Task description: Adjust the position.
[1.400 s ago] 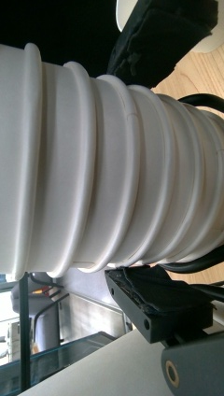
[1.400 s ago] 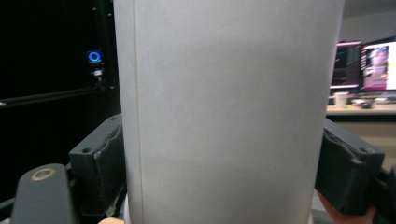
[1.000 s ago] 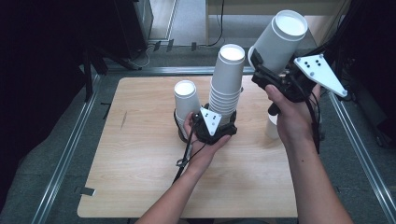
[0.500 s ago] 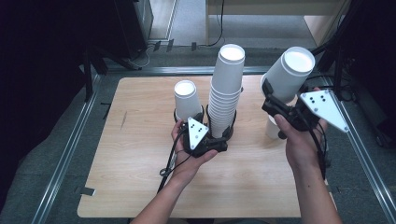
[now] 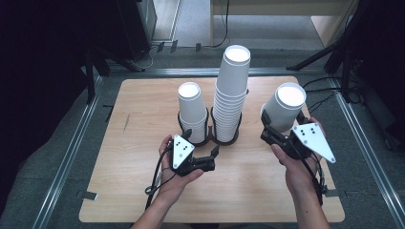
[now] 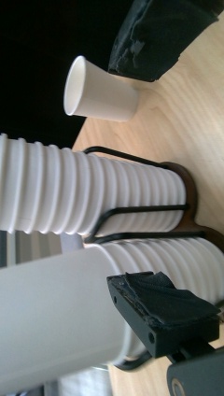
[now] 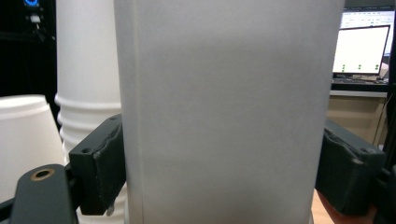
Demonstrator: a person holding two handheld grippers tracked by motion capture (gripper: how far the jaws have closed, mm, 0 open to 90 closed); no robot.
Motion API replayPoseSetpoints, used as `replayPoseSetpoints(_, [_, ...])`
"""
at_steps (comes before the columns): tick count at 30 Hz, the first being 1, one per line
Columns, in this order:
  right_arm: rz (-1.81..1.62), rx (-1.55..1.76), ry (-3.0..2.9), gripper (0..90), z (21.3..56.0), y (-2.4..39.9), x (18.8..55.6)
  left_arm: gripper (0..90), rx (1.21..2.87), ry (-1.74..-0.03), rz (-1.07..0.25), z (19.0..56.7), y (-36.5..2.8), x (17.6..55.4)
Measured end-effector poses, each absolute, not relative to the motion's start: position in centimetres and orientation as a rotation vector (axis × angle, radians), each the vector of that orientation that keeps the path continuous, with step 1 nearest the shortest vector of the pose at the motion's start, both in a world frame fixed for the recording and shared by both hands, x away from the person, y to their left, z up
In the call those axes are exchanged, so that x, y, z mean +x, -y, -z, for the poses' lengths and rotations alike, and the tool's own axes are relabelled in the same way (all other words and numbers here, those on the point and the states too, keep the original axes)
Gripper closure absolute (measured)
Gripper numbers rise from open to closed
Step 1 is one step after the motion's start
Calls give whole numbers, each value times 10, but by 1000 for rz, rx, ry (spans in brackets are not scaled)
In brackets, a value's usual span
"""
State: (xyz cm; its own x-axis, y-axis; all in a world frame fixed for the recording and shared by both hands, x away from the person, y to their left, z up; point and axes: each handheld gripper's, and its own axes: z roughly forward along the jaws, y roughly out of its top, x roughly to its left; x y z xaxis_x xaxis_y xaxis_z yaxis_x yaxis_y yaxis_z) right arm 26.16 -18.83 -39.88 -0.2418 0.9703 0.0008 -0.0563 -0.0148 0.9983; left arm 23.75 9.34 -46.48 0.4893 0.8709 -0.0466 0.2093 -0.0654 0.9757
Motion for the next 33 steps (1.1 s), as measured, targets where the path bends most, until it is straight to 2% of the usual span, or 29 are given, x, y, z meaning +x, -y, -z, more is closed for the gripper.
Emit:
replayPoseSetpoints(7, [-1390,1049,-1366,151,424,186,251,8,1582,-961,-695,470,-110,221])
replayPoseSetpoints(11, [-1385,1074,-1369,151,440,186,247,8,1577,-976,-642,474,-123,212])
replayPoseSetpoints(18, [-1348,1076,-1401,150,457,183,244,8,1572,-1028,-645,481,-134,208])
replayPoseSetpoints(33, [-1302,994,-1536,148,493,157,230,8,1553,-1028,-613,480,-153,202])
